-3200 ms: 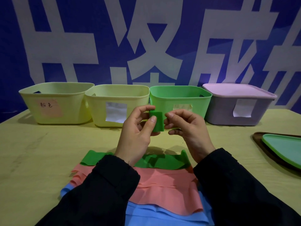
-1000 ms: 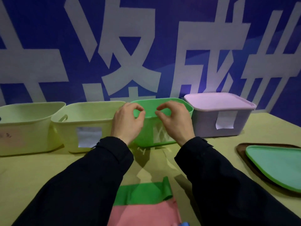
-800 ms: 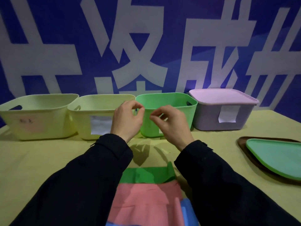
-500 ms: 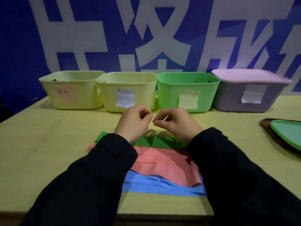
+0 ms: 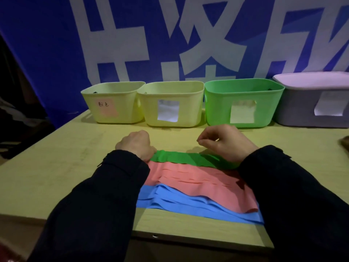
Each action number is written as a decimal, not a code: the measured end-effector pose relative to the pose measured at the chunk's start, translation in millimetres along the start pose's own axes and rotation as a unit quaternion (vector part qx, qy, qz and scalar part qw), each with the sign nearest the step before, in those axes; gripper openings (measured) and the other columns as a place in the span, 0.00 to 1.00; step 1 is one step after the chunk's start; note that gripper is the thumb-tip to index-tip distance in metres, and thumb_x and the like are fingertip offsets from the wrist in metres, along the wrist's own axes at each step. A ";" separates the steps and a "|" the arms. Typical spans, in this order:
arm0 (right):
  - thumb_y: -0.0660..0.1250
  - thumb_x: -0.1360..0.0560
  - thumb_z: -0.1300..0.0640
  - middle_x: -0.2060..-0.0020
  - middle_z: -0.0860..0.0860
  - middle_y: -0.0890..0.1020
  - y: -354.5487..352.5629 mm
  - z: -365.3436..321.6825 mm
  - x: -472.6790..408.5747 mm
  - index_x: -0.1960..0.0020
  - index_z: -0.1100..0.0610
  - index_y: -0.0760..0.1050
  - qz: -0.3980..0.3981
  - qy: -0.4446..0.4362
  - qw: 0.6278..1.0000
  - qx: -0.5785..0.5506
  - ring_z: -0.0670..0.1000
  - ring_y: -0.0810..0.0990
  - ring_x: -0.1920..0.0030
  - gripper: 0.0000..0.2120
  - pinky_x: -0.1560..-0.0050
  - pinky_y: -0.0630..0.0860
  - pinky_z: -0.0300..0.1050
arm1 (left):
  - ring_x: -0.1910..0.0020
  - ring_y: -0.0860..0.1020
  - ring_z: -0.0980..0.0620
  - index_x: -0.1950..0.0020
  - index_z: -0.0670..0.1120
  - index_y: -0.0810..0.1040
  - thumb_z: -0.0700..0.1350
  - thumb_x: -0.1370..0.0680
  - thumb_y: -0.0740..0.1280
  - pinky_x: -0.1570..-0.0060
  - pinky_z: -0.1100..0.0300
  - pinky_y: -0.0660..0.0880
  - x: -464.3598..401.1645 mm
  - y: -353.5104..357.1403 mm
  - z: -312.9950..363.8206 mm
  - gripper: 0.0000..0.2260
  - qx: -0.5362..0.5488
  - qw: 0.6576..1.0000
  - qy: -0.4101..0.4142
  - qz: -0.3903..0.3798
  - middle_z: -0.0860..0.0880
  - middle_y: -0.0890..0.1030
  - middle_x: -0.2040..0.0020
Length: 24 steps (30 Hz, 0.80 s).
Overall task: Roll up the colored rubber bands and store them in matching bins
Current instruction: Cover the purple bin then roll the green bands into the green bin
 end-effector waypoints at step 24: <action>0.70 0.22 0.51 0.59 0.42 0.84 -6.1 -4.5 4.5 0.51 0.50 0.84 0.010 0.007 0.999 -0.049 0.41 0.80 0.56 0.05 0.52 0.78 0.44 | 0.54 0.76 0.44 0.53 0.50 0.73 0.45 0.20 0.63 0.55 0.53 0.71 29.2 -31.9 21.2 0.02 0.152 0.977 0.099 0.115 0.49 0.79 0.54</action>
Point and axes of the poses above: each hand's wrist, its own x-axis away from the middle knuckle, its own y-axis out of the palm, z = x × y, the point moved 1 cm from there along -x, towards the middle knuckle
